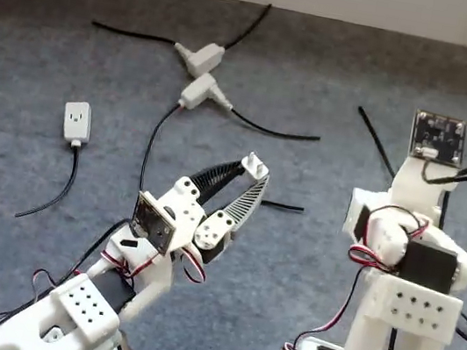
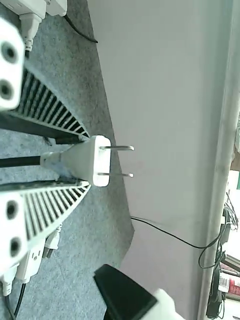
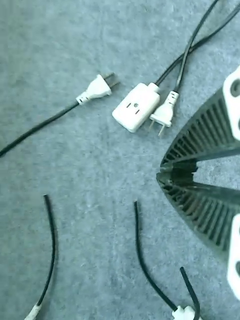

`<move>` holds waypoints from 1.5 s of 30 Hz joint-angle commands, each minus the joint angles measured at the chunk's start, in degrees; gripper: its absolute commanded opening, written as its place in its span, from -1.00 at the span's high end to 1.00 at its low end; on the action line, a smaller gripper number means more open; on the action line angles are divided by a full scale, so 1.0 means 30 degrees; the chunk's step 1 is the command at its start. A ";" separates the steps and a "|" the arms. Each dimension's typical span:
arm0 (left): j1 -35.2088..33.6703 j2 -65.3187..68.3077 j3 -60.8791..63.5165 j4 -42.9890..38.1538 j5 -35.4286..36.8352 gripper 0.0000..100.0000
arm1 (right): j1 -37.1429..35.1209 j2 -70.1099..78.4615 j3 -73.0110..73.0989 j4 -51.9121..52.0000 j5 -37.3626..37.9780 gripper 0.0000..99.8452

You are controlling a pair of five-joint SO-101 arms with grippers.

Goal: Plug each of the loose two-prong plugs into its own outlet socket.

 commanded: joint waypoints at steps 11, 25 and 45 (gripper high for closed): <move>0.0337 -0.0396 0.0132 -0.0527 0.0147 0.99 | -0.9832 -0.5700 -0.6198 0.4879 0.1729 0.99; 0.0337 -0.0396 0.0454 -0.0527 0.0147 0.99 | -1.4256 -0.5641 -0.0073 -0.2418 0.3722 0.99; 0.0337 -0.0396 0.0454 -0.0527 0.0176 0.99 | -0.9040 -0.5641 0.7282 -0.9978 0.4659 0.99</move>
